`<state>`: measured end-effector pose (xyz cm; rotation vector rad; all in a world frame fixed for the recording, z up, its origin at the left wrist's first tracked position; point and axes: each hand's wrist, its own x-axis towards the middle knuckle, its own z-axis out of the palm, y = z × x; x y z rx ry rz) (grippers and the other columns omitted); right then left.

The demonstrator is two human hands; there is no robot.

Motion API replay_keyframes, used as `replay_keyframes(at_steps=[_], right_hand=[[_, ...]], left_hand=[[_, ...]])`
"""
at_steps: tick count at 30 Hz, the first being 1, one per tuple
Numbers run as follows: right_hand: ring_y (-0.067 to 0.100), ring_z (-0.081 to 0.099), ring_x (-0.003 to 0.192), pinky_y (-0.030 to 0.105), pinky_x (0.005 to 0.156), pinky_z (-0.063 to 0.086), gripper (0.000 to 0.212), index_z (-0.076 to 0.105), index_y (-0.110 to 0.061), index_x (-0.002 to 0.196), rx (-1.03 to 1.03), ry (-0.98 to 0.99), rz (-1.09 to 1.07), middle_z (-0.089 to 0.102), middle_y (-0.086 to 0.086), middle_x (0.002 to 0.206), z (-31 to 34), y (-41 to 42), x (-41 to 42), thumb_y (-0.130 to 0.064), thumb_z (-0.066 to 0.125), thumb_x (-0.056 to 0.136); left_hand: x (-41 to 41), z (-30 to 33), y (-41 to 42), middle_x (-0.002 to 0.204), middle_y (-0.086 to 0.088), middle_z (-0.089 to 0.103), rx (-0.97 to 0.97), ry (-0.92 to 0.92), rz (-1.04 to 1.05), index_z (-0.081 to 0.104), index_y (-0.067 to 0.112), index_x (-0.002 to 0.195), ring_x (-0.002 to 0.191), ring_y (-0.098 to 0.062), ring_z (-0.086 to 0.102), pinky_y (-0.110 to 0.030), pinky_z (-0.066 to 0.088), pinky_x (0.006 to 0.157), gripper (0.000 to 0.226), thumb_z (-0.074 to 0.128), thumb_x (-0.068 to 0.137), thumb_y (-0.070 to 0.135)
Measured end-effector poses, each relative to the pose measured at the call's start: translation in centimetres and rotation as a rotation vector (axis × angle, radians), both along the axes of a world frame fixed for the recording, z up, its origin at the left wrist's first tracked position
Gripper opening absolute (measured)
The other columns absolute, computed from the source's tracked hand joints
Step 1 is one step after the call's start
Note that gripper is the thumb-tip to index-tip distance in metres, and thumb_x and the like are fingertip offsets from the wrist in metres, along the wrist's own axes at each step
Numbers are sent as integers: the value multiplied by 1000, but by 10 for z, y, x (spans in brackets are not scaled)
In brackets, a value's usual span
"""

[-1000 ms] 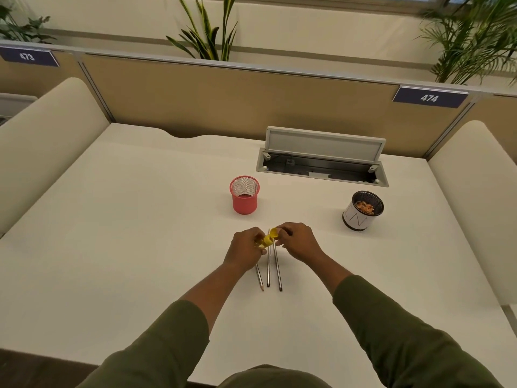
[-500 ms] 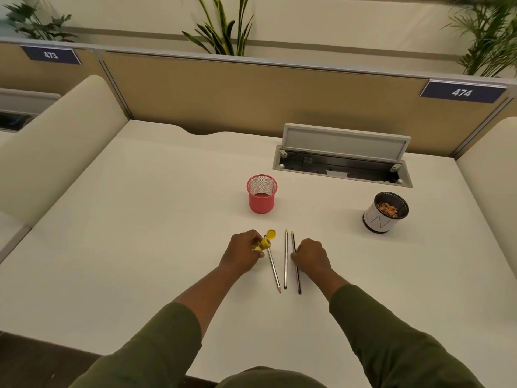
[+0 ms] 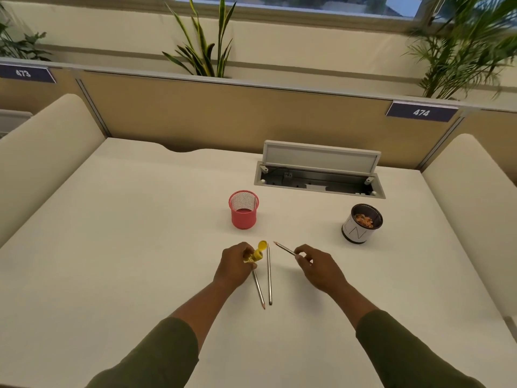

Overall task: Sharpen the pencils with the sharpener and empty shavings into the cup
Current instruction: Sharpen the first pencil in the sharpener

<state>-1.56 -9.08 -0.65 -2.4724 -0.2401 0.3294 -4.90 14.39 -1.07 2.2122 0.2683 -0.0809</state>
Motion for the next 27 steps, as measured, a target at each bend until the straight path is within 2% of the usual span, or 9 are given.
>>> replay_keyframes(at_steps=[3,7,10,12,15,17,20,24,27], right_hand=[[8,53,84,23,75,41,25,65,-32,114,-35,-71,124,58,-10,89,0,-12,-1,-25,53,93],[13,56,91,24,76,42,31,64,-31,121,-134,-121,245,58,-7,96,6,-19,-4,-25,50,94],[18,58,89,31,70,46,34,57,-37,128,-275,-195,317,60,-4,100,15,-23,-6,-31,43,98],[20,59,87,32,67,46,36,52,-38,133,-353,-240,360,60,-4,102,18,-27,-7,-33,41,100],[19,59,94,29,71,47,36,54,-28,131,-275,-217,319,57,-3,110,18,-32,-8,-31,46,96],[18,58,97,31,75,49,28,56,-20,120,-228,-202,283,53,-2,115,16,-35,-7,-26,48,94],[19,57,89,34,72,50,20,57,-18,111,-250,-188,321,51,-3,112,18,-40,-6,-26,44,98],[22,61,76,33,63,50,25,54,-34,117,-373,-332,330,58,-7,100,22,-47,-8,-43,41,98],[22,61,74,32,60,47,24,56,-31,115,-317,-363,306,58,-7,97,24,-49,-11,-41,43,98]], left_hand=[[1,1,-6,82,3,63,2,-12,-2,64,11,88,75,-14,57,-4,39,58,27,78,68,0],[4,5,-16,80,2,63,14,-10,-23,65,12,85,72,-12,56,-2,38,55,28,78,65,-3],[5,7,-23,81,1,65,48,-24,-65,65,14,82,74,-15,58,-7,39,58,29,77,63,-6],[5,8,-27,81,1,63,57,-37,-91,68,12,83,73,-15,59,-13,47,60,27,74,65,-7],[7,10,-29,82,-1,64,64,-54,-109,70,12,84,75,-18,63,-30,59,65,28,70,67,-10],[9,11,-28,88,-5,66,90,-54,-105,70,9,90,82,-22,64,-40,59,71,34,71,63,-11],[12,13,-25,92,-6,67,144,-36,-125,71,8,95,84,-21,62,-34,55,76,35,75,63,-7],[19,11,-18,90,-9,60,142,-34,-109,70,7,92,77,-21,65,-31,59,68,25,71,72,-8],[21,11,-17,94,-9,60,193,-31,-172,66,5,97,82,-20,63,-20,55,72,19,68,79,-3]])
